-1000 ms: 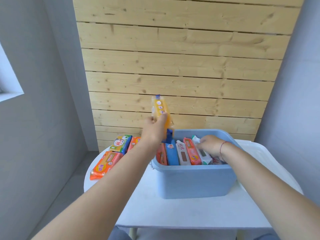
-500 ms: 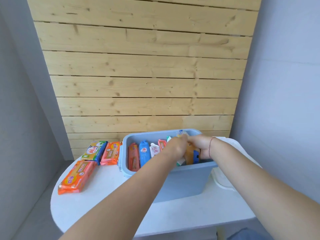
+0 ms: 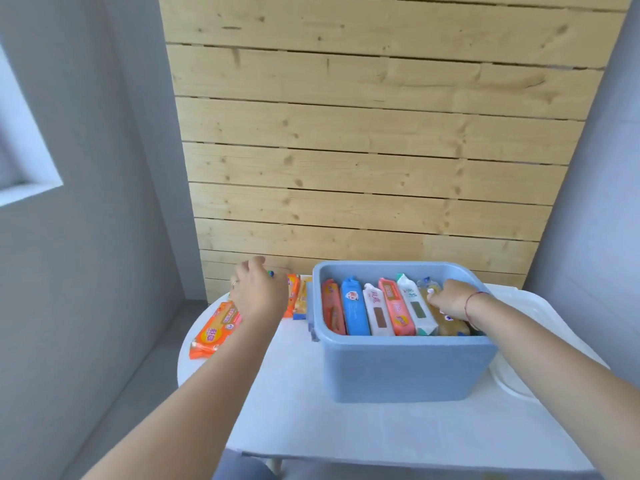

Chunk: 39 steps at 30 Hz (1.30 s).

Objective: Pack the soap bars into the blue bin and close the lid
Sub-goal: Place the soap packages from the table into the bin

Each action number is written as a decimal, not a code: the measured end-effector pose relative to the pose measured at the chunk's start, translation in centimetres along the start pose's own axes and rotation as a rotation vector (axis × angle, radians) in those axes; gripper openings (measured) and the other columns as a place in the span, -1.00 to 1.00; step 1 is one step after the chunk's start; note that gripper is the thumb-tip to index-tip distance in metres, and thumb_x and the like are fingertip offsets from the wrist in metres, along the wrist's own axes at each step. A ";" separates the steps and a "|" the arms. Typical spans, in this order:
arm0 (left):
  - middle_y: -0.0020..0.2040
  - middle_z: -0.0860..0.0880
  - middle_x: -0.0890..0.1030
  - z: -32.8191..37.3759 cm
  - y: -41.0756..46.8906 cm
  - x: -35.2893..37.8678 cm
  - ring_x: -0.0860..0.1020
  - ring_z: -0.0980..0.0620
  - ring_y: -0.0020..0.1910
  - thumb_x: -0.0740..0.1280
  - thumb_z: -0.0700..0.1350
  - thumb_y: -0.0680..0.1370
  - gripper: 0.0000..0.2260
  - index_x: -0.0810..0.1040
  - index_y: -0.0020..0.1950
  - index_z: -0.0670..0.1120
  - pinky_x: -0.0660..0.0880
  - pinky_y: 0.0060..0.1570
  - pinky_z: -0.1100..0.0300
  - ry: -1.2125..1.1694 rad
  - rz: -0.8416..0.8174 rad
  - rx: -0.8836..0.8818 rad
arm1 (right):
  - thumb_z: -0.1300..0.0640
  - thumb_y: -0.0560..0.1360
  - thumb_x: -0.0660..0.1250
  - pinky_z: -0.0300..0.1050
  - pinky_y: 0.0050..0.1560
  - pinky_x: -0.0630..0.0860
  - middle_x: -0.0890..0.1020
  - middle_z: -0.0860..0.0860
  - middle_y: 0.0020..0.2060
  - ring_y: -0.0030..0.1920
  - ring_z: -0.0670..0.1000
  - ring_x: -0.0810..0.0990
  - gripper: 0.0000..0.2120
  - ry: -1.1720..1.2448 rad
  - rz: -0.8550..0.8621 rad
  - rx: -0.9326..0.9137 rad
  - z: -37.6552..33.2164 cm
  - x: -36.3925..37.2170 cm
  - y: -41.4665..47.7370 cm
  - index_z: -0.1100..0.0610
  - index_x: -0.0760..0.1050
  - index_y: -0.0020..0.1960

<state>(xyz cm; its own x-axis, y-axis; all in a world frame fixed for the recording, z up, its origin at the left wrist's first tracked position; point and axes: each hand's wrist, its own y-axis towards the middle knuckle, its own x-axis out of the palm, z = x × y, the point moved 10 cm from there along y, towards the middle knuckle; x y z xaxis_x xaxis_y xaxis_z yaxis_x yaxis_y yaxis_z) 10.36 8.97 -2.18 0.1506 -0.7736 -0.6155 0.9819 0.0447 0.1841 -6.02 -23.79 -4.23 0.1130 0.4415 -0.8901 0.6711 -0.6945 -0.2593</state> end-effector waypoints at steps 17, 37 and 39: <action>0.27 -0.26 0.44 -15.2 -0.6 -0.7 0.34 -0.25 0.31 0.29 0.10 0.48 -0.46 0.31 0.29 -0.25 0.31 0.24 -0.10 0.028 0.001 -0.459 | -0.13 0.52 0.18 -0.01 0.26 0.38 0.35 0.20 0.31 0.29 0.22 0.40 -0.47 -0.133 0.096 -0.092 -3.8 0.6 -2.8 0.20 0.33 0.34; -0.06 0.11 0.55 17.9 -15.6 11.5 0.49 0.10 -0.03 0.10 0.03 0.55 -0.72 0.40 0.23 0.09 0.42 -0.04 0.15 -0.514 -0.787 0.294 | 0.12 0.49 0.25 -0.02 -0.03 0.53 0.65 0.25 -0.02 -0.02 0.24 0.62 -0.71 0.554 0.317 -0.278 -2.1 -9.0 -5.1 0.26 0.51 0.12; 0.15 -0.03 0.55 18.0 -17.2 13.8 0.45 -0.03 0.19 0.03 0.00 0.58 -0.66 0.42 0.28 -0.02 0.36 0.19 0.00 -0.172 -0.879 0.501 | 0.05 0.48 0.23 -0.03 0.00 0.50 0.63 0.19 0.03 0.02 0.22 0.59 -0.65 0.327 0.387 -0.188 0.4 -10.5 -4.5 0.17 0.43 0.21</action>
<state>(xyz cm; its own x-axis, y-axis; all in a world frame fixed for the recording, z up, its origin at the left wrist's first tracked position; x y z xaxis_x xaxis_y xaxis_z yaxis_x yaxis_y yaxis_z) -6.48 -13.80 -0.04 -0.6558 -0.4874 -0.5765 0.5704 -0.8201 0.0445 -10.47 -25.49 6.11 0.5804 0.3478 -0.7363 0.6511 -0.7412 0.1631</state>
